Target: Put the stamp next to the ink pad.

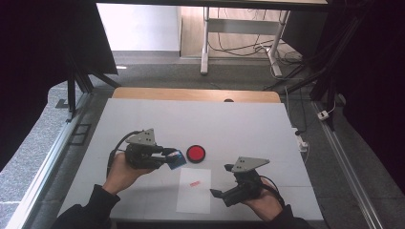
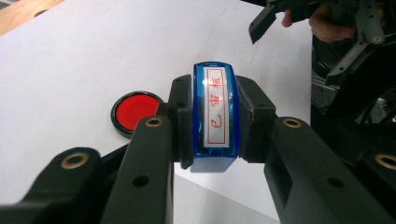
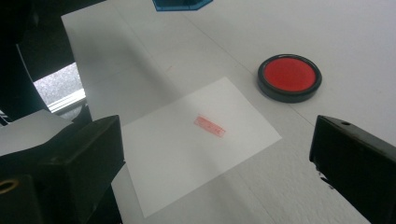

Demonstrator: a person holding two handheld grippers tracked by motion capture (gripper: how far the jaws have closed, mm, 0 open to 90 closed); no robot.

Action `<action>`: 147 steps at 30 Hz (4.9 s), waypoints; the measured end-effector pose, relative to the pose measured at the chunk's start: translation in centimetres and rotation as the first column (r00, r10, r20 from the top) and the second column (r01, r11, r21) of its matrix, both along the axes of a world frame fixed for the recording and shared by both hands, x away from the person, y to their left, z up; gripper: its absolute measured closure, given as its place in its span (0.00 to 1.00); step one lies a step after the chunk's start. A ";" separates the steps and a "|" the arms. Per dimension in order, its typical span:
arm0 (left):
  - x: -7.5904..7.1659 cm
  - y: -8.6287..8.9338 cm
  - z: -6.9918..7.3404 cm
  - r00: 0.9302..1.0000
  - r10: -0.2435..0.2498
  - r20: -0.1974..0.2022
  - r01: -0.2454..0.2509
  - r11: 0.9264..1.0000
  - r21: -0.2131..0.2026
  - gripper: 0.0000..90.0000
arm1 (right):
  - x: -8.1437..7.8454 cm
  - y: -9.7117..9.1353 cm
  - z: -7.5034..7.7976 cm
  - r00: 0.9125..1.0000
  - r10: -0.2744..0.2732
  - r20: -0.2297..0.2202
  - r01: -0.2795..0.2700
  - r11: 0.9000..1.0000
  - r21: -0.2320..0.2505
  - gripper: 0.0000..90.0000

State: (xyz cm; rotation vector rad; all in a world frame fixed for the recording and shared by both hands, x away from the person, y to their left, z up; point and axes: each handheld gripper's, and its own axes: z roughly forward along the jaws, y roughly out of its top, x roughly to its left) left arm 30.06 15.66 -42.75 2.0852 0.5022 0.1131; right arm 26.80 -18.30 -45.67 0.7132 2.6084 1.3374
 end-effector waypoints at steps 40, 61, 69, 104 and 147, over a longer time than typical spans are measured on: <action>1.3 2.6 -0.5 0.980 0.199 -0.004 -0.198 0.976 0.095 0.78 | -2.3 -7.6 -0.5 0.957 -0.290 0.017 0.290 0.948 -0.135 0.00; 3.1 5.6 -3.2 0.937 0.345 -0.058 -0.334 0.931 0.144 0.78 | -2.9 -8.7 -0.2 0.941 -0.338 0.028 0.339 0.934 -0.116 0.00; 3.7 6.6 -4.2 0.912 0.403 -0.076 -0.389 0.908 0.155 0.78 | -2.9 -8.6 -0.3 0.940 -0.340 0.028 0.341 0.932 -0.120 0.00; 4.9 5.0 -7.7 0.910 0.411 -0.051 -0.381 0.880 0.284 0.77 | -2.8 -8.3 -0.4 0.947 -0.321 0.024 0.321 0.936 -0.144 0.00; 2.9 5.0 -3.9 0.895 0.421 -0.147 -0.404 0.905 0.130 0.07 | -2.8 -8.4 -0.4 0.954 -0.299 0.012 0.298 0.945 -0.132 0.00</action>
